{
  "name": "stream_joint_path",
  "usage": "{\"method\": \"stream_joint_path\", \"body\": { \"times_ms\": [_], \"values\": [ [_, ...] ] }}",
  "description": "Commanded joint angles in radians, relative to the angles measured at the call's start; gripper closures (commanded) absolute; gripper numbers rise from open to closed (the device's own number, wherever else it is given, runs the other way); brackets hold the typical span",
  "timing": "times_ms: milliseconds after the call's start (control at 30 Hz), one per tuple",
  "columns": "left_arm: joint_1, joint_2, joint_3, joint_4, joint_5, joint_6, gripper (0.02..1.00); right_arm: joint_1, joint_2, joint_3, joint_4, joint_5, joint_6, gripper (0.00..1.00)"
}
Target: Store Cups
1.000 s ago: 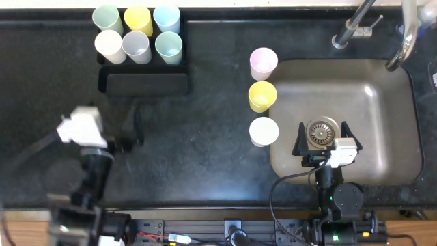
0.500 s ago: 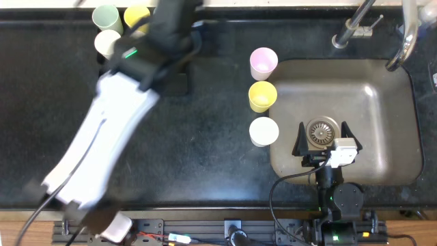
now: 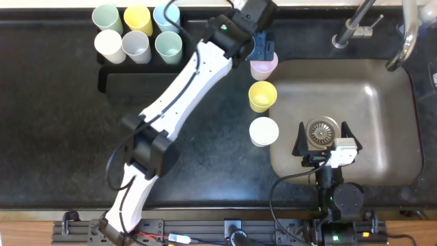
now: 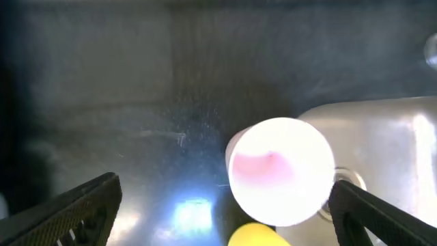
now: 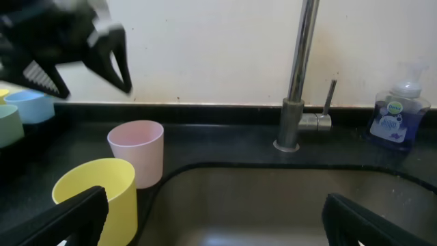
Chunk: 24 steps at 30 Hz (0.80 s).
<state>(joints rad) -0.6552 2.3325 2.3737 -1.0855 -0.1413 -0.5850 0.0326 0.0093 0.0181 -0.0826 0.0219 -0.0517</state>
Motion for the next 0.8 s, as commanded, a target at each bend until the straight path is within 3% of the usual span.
{"method": "stream_joint_path", "body": {
  "times_ms": [33,333,467,533,667,733,800],
  "values": [
    [-0.009,0.043,0.039,-0.002,0.013,-0.053,0.018,-0.007,-0.004,-0.013,0.005,-0.011,0.003,0.001],
    [-0.019,0.117,0.042,0.011,0.023,-0.075,0.027,-0.007,-0.004,-0.013,0.005,-0.011,0.003,0.003],
    [-0.025,0.142,0.042,0.020,0.043,-0.075,0.123,-0.007,-0.004,-0.013,0.005,-0.011,0.003,0.003],
    [-0.029,0.149,0.042,0.022,0.043,-0.075,0.261,-0.007,-0.004,-0.013,0.005,-0.011,0.003,0.005],
    [-0.034,0.154,0.042,0.023,0.038,-0.074,0.706,-0.007,-0.004,-0.013,0.005,-0.011,0.003,0.003],
    [-0.034,0.154,0.042,0.025,0.032,-0.073,0.862,-0.007,-0.004,-0.013,0.005,-0.011,0.003,0.003],
    [-0.034,0.154,0.042,0.025,0.032,-0.071,0.954,-0.007,-0.004,-0.013,0.005,-0.011,0.003,0.003]
  ]
}}
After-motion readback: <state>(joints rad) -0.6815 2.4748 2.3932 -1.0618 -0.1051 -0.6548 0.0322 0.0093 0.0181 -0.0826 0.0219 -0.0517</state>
